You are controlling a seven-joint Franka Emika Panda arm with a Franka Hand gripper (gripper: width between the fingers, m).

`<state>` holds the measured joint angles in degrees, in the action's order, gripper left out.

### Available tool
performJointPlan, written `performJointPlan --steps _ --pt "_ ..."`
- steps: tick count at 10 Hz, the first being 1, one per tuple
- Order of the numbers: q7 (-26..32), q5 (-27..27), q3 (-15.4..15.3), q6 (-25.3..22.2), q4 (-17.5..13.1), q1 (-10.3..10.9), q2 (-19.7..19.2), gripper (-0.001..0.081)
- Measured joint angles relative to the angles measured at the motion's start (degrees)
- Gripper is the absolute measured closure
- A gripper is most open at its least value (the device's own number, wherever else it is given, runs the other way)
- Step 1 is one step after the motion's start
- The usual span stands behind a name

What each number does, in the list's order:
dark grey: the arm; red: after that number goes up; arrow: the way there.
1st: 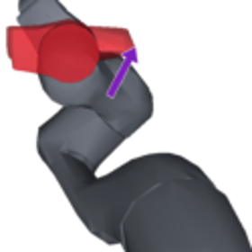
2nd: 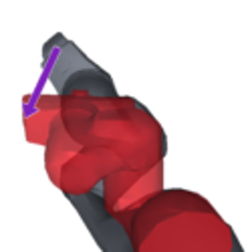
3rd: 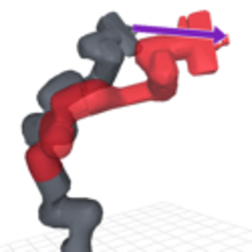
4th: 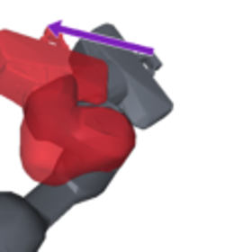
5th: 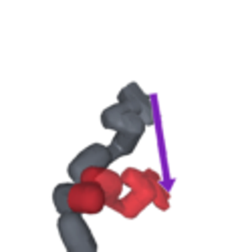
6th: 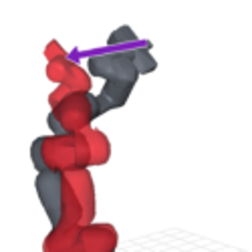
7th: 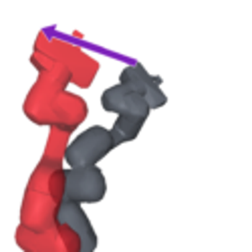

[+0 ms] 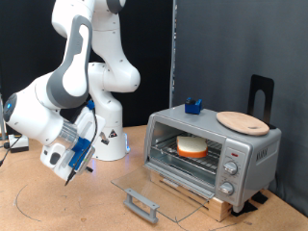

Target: Make a piece of toast with the oven

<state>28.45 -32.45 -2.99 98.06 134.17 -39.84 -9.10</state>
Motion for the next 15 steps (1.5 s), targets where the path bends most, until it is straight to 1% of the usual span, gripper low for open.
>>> performJointPlan --steps 1,2,3,5,7,9,12,15 --pt "1.3 0.0 0.0 -1.7 -0.1 0.0 -0.4 -0.0003" --pt "1.9 -0.1 -0.2 -1.9 -0.1 0.0 -1.4 -0.0003" --pt "2.1 -0.4 -0.7 -1.1 -0.2 0.1 -3.1 -0.0003" --pt "2.1 -0.6 -1.4 3.4 -0.5 0.3 -7.2 -0.0003" --pt "2.1 -0.4 -1.6 6.4 -1.3 0.6 -11.2 -0.0003" --pt "1.9 -0.2 -1.8 6.6 -2.3 0.7 -14.2 -0.0003" --pt "1.9 -0.2 -3.3 6.4 -2.0 1.3 -15.6 -0.0003" --pt "2.7 -0.2 -6.0 8.3 0.6 2.9 -15.5 -0.0003"
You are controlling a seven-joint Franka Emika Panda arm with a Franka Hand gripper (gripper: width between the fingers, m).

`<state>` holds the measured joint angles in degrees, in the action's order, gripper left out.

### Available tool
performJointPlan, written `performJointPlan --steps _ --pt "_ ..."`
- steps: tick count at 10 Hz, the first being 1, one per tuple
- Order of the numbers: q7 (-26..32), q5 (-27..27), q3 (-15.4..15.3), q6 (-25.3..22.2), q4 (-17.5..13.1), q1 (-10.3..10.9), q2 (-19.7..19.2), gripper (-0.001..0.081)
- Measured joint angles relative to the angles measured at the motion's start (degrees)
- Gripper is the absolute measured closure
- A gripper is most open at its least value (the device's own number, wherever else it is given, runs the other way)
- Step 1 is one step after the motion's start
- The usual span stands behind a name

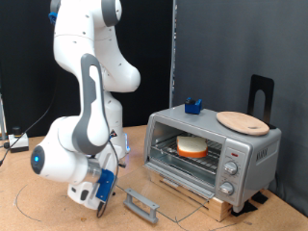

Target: Make a piece of toast with the oven

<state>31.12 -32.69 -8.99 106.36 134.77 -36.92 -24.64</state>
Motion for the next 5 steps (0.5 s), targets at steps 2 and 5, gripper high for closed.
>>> performJointPlan --steps 2,5 --pt "0.6 -0.4 -1.7 0.6 2.2 0.7 0.8 -0.0003" --pt "1.3 -1.8 -2.2 -2.7 3.6 0.1 3.4 -0.0003"
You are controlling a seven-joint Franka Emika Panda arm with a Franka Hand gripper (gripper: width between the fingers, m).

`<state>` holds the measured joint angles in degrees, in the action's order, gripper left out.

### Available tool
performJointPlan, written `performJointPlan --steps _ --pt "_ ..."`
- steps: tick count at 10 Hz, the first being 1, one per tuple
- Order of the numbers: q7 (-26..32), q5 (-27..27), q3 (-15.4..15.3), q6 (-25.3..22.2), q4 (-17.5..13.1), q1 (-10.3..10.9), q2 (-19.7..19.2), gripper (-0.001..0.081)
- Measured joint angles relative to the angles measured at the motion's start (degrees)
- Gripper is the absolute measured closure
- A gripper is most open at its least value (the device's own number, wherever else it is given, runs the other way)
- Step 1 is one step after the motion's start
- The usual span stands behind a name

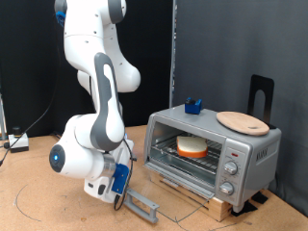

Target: Make a piece of toast with the oven

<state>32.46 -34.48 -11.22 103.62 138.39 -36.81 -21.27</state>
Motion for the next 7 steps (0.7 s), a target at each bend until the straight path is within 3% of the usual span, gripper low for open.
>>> performJointPlan --steps 4,7 --pt "2.3 -0.3 0.3 -11.2 -0.4 -3.4 5.1 -0.0003" --pt "2.6 0.2 0.3 -14.6 0.2 -4.0 9.4 -0.0003"
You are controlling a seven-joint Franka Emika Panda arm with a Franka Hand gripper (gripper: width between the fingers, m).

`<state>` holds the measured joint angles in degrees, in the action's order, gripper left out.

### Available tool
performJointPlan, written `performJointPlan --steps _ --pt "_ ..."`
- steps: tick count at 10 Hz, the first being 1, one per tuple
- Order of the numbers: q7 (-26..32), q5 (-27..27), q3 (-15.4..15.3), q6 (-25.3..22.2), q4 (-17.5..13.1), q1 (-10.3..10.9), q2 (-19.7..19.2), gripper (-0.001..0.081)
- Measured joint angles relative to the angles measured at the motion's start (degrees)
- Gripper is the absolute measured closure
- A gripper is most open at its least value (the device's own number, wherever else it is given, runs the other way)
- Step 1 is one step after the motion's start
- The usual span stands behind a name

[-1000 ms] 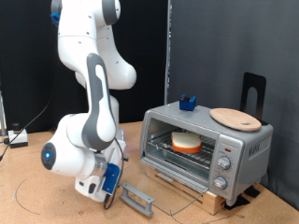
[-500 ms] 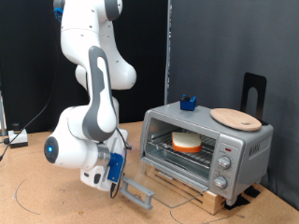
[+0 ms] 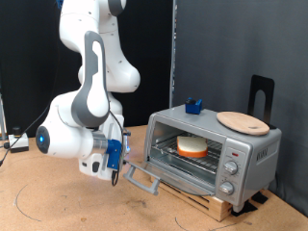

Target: Make a piece of toast with the oven

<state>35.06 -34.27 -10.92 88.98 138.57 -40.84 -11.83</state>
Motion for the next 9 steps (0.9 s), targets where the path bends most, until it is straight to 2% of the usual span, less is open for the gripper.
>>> performJointPlan --steps 4,6,9 --pt "1.8 -1.2 -2.5 -2.3 2.7 0.7 5.9 -0.0002" --pt "2.2 -4.2 -4.0 -2.9 4.1 1.0 9.2 -0.0002" --pt "-0.7 -9.0 -6.6 -3.3 6.4 2.4 13.2 -0.0002"
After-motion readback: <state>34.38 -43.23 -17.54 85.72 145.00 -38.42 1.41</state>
